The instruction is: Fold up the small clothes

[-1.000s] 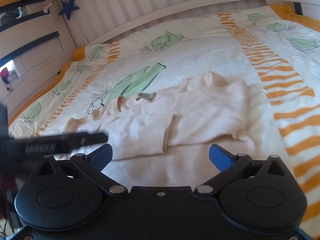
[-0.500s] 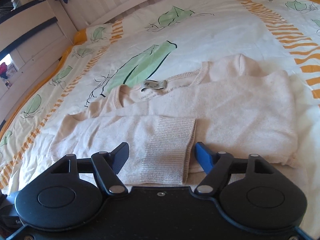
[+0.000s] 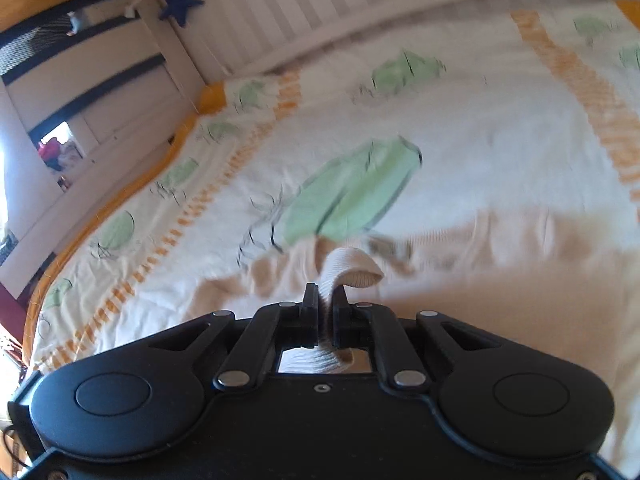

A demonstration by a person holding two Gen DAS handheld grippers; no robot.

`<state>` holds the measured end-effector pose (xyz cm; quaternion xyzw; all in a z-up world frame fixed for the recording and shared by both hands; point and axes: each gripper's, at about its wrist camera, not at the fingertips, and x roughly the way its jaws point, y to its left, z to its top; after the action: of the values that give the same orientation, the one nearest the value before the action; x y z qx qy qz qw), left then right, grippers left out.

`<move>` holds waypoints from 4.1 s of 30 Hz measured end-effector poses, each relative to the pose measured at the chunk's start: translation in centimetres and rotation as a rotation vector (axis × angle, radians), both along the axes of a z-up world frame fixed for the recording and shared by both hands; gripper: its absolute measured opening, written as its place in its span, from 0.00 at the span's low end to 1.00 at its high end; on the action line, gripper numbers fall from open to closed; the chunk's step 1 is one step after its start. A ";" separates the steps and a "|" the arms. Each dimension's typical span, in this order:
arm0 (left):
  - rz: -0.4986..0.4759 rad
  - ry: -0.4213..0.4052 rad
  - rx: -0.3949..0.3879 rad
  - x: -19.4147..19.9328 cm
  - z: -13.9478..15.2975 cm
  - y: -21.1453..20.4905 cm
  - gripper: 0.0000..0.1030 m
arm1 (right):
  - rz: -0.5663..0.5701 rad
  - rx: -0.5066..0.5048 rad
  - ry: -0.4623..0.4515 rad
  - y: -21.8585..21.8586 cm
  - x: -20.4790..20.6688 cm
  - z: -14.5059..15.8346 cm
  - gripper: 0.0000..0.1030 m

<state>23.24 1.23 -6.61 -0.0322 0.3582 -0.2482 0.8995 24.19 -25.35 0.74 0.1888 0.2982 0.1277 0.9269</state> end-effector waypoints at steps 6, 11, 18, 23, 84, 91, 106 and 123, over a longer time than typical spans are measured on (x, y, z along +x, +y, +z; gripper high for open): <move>0.026 -0.002 0.035 2.4 -0.3 -0.1 0.72 | -0.142 -0.086 0.018 -4.0 -0.1 -0.1 0.14; 0.061 0.004 0.055 3.3 -0.7 0.6 0.72 | -0.175 -0.129 0.119 -5.4 0.1 -3.5 0.14; 0.172 0.039 0.029 4.0 -1.0 2.9 0.72 | -0.214 -0.115 0.182 -7.0 -0.5 -5.9 0.14; 0.150 0.042 0.073 3.7 -0.8 3.0 0.72 | -0.216 -0.199 0.234 -7.0 -1.1 -7.8 0.17; 0.089 0.097 0.001 15.9 0.1 3.8 0.37 | -0.211 -0.375 -0.018 0.0 -2.6 -10.8 0.76; 0.194 0.116 -0.062 17.0 -0.3 5.8 0.39 | -0.211 -0.375 -0.019 0.0 -2.6 -10.8 0.76; 0.346 -0.015 -0.053 12.5 0.1 6.3 0.05 | -0.211 -0.375 -0.019 0.0 -2.6 -10.9 0.76; 0.352 0.085 -0.133 15.4 -0.5 8.6 0.38 | -0.210 -0.375 -0.020 0.0 -2.5 -10.9 0.77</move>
<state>38.63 9.84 -7.14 -0.1642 0.3677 -0.1086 0.9089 21.65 -25.39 -10.17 0.0419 0.2863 -0.0257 0.9569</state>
